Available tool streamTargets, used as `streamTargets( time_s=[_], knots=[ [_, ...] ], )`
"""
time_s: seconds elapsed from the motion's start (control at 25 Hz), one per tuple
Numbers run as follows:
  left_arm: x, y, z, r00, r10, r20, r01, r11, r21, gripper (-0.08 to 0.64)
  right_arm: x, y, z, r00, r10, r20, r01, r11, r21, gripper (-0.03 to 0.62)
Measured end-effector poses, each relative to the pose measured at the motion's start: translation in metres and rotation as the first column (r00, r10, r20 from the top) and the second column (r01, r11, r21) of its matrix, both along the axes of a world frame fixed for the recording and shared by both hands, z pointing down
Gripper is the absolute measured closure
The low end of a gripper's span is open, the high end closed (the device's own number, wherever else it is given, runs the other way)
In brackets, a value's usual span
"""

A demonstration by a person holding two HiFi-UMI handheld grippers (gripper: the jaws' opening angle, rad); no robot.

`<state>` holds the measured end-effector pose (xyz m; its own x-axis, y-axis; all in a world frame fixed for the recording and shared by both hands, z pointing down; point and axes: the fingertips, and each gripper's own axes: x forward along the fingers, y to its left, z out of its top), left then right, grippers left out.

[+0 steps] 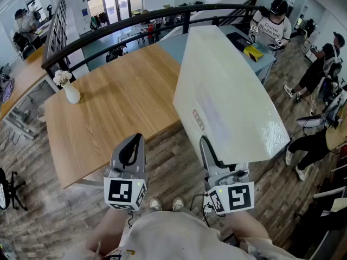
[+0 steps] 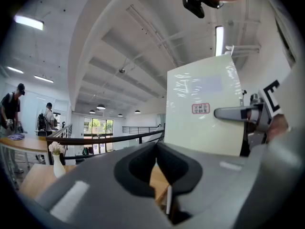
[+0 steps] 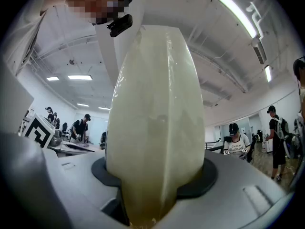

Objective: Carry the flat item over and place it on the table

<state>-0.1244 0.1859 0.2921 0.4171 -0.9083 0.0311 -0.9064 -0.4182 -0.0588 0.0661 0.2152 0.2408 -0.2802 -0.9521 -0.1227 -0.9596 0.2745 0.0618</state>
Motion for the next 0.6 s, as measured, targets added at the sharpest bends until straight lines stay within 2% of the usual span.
streamTargets(
  time_s=[0.36, 0.6],
  knots=[
    [-0.011, -0.001, 0.005, 1.0, 0.008, 0.004, -0.008, 1.0, -0.015, 0.557, -0.011, -0.004, 0.006, 1.0, 0.006, 0.019, -0.005, 1.0, -0.013, 0.314],
    [-0.005, 0.003, 0.013, 1.0, 0.013, 0.008, -0.013, 0.999, -0.037, 0.557, -0.004, -0.003, 0.009, 1.0, 0.019, -0.009, -0.019, 1.0, -0.012, 0.314]
  ],
)
